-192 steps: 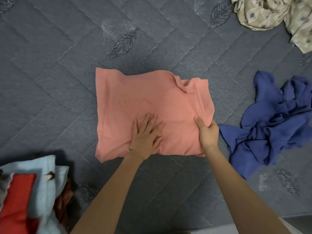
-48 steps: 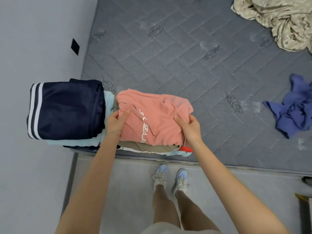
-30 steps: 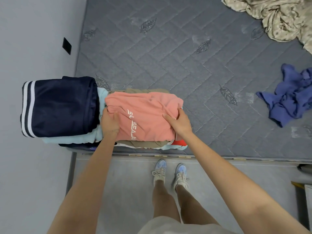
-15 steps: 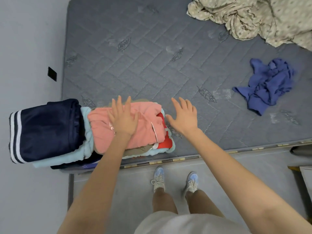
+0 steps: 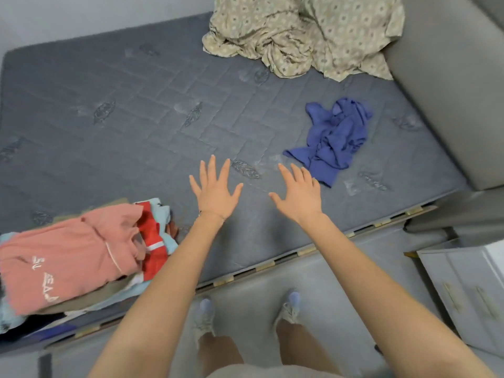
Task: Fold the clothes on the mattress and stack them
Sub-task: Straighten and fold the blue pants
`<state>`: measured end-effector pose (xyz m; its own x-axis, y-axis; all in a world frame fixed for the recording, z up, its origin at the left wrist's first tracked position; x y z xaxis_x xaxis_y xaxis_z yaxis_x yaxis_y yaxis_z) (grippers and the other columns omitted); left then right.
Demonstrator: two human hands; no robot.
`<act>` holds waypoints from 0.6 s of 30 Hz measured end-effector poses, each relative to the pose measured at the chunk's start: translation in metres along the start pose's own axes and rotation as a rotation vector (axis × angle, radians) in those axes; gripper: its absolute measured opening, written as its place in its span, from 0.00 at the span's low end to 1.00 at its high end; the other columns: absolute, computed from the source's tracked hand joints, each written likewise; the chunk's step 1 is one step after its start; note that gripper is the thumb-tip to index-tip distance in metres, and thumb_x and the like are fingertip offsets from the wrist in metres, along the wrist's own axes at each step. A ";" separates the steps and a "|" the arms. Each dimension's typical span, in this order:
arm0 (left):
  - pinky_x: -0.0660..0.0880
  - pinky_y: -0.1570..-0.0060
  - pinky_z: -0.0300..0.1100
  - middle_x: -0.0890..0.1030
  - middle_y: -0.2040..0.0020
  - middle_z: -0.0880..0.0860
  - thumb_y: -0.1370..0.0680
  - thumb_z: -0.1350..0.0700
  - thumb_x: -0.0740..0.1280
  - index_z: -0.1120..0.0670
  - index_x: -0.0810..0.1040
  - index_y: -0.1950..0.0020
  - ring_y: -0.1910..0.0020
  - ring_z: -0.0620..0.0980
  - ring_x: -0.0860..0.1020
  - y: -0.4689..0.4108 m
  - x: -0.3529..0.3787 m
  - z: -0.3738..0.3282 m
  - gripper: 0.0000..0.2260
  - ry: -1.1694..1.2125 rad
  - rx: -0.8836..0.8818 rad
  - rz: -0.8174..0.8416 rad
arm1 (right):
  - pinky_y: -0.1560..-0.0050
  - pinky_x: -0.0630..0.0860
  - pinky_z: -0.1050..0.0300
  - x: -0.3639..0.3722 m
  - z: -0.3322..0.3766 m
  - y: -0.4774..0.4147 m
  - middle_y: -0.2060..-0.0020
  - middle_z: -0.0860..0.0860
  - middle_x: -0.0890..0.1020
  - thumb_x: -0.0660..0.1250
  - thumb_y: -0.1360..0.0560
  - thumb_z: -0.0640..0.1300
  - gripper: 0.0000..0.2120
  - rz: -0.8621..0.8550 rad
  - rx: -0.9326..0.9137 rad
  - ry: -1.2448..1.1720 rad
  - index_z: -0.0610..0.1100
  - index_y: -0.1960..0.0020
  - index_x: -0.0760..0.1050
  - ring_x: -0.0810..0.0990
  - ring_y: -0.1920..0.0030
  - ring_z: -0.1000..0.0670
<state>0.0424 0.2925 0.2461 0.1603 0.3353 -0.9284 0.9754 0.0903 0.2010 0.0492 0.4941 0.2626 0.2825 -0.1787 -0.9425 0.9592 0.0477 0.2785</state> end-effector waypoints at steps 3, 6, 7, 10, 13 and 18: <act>0.39 0.28 0.63 0.43 0.20 0.51 0.20 0.39 0.58 0.45 0.52 0.21 0.22 0.55 0.41 -0.008 0.030 -0.065 0.30 0.015 0.008 0.039 | 0.24 0.50 0.42 -0.007 -0.059 -0.004 0.21 0.46 0.52 0.59 0.21 0.62 0.37 0.037 0.024 0.019 0.52 0.20 0.46 0.48 0.21 0.43; 0.38 0.28 0.62 0.43 0.20 0.51 0.20 0.39 0.58 0.45 0.51 0.21 0.22 0.55 0.40 -0.013 0.053 -0.119 0.31 0.024 0.032 0.066 | 0.23 0.51 0.42 -0.021 -0.114 -0.012 0.20 0.47 0.51 0.59 0.21 0.62 0.37 0.032 0.055 0.007 0.52 0.20 0.45 0.48 0.21 0.43; 0.38 0.28 0.62 0.42 0.20 0.51 0.20 0.39 0.57 0.45 0.51 0.21 0.22 0.54 0.40 -0.016 0.060 -0.133 0.31 0.017 0.042 0.075 | 0.23 0.51 0.43 -0.025 -0.131 -0.016 0.21 0.47 0.51 0.59 0.21 0.62 0.37 0.031 0.067 0.000 0.52 0.20 0.46 0.48 0.21 0.44; 0.37 0.28 0.61 0.41 0.20 0.52 0.20 0.39 0.56 0.45 0.50 0.21 0.22 0.54 0.39 -0.029 0.075 -0.166 0.31 -0.014 0.065 0.101 | 0.24 0.53 0.42 -0.035 -0.177 -0.030 0.21 0.47 0.52 0.60 0.21 0.61 0.37 0.035 0.100 -0.027 0.52 0.20 0.46 0.48 0.21 0.43; 0.37 0.28 0.61 0.41 0.20 0.52 0.20 0.39 0.56 0.45 0.49 0.21 0.22 0.54 0.39 -0.050 0.084 -0.185 0.31 -0.031 0.074 0.110 | 0.25 0.54 0.42 -0.041 -0.211 -0.052 0.21 0.46 0.53 0.60 0.21 0.61 0.37 0.026 0.129 -0.038 0.52 0.20 0.47 0.49 0.21 0.43; 0.37 0.27 0.60 0.41 0.20 0.52 0.20 0.39 0.56 0.44 0.49 0.21 0.22 0.54 0.38 -0.102 0.103 -0.204 0.31 -0.037 0.061 0.135 | 0.25 0.55 0.43 -0.041 -0.253 -0.103 0.21 0.46 0.54 0.62 0.23 0.64 0.39 0.043 0.164 -0.047 0.52 0.20 0.48 0.51 0.22 0.43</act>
<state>-0.0711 0.5093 0.1935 0.2948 0.3058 -0.9053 0.9518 -0.0104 0.3064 -0.0602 0.7450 0.2262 0.3194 -0.2262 -0.9202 0.9313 -0.1042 0.3489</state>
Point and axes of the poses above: each hand's wrist, its own y-axis away from the middle knuckle, its own x-axis out of the palm, z = x × y, the point moved 10 cm from there along -y, towards the middle knuckle
